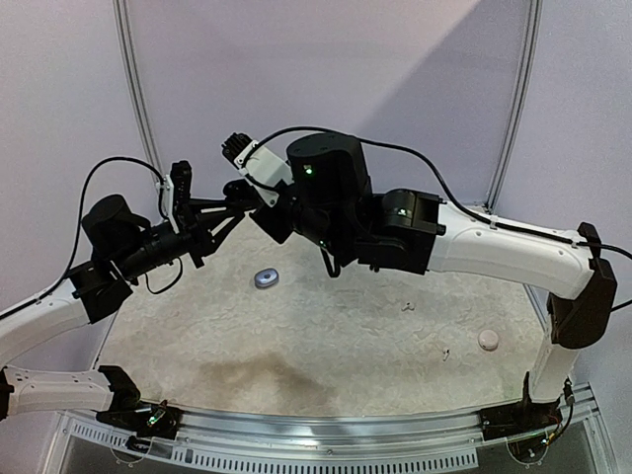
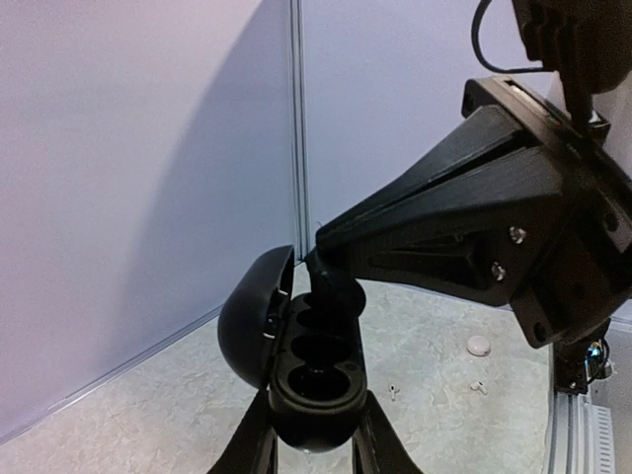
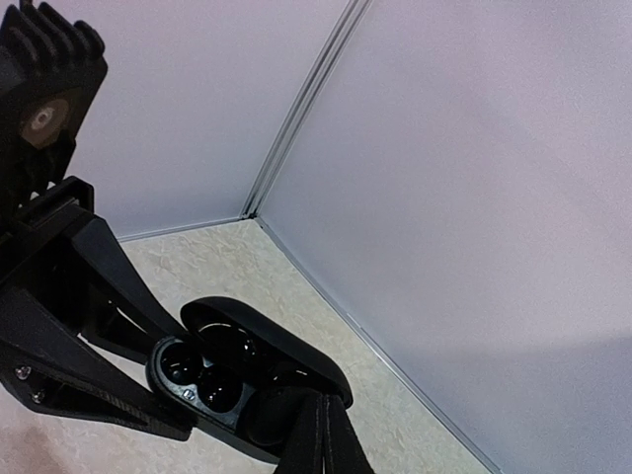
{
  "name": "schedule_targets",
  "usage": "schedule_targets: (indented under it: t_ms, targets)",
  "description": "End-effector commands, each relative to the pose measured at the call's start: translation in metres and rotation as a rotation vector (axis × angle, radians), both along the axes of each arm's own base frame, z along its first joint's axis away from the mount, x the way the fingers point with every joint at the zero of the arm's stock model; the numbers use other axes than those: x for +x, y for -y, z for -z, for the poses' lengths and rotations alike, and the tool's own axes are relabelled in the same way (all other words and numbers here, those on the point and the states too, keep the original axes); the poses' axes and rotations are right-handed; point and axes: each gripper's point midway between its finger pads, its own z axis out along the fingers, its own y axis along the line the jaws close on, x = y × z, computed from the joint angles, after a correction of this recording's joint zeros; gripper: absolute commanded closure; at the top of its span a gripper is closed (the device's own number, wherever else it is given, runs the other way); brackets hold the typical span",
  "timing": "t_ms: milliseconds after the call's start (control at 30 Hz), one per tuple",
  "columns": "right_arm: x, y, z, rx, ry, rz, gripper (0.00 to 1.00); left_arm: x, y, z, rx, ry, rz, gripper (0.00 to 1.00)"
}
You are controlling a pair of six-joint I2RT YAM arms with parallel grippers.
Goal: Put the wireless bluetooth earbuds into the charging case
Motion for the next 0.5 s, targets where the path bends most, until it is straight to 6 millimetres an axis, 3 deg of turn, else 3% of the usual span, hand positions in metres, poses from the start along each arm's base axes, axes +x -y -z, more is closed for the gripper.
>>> schedule_targets:
  t_ms: [0, 467]
  targets:
    - [0.008, 0.002, -0.005, 0.01, 0.027, 0.068, 1.0, -0.007, 0.003, -0.016, -0.024, 0.031, 0.021, 1.0]
    - [0.007, -0.008, 0.01, -0.008, -0.004, 0.039, 1.0, -0.004, 0.003, -0.024, -0.05, 0.032, 0.011, 1.0]
